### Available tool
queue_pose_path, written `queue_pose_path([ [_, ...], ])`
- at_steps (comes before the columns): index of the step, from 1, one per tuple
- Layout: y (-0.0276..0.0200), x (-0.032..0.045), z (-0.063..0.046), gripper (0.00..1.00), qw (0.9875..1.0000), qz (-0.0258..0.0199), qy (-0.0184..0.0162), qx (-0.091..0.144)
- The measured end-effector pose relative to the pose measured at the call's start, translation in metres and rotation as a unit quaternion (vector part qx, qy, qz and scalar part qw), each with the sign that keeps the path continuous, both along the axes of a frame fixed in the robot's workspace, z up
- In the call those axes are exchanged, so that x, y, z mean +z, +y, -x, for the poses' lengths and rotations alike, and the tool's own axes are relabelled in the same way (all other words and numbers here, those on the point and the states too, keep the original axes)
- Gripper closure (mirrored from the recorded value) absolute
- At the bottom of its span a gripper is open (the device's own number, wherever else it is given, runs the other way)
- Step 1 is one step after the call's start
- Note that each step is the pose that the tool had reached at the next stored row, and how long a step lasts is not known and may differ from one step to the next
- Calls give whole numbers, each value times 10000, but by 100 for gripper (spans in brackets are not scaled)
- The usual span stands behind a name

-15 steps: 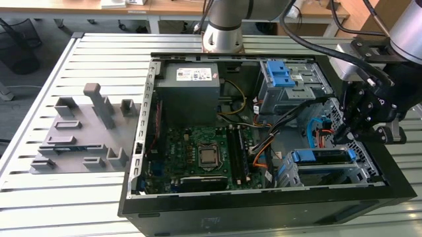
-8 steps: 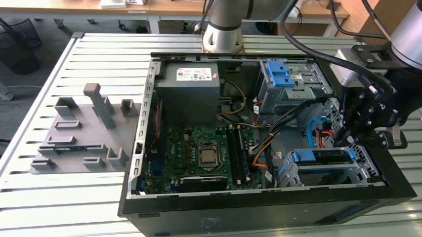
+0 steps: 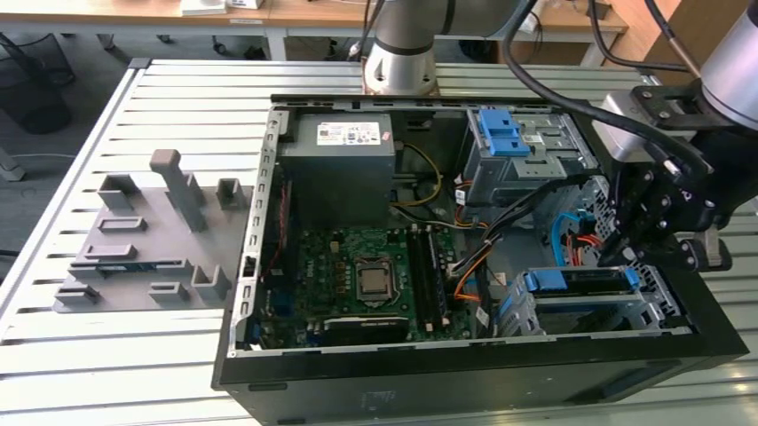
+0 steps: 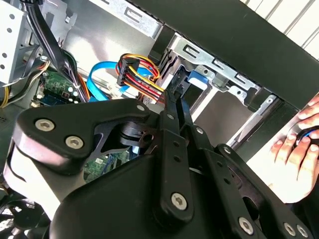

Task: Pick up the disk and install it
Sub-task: 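Insert the first disk wire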

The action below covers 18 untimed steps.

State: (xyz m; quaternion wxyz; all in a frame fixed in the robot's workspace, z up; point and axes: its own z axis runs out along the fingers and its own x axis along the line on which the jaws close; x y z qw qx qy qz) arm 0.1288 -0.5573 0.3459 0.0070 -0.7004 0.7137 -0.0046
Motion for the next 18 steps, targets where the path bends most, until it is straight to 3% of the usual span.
queue_pose_path([
  [18, 0, -36, 20, 84, 10000, 1, 0, -94],
])
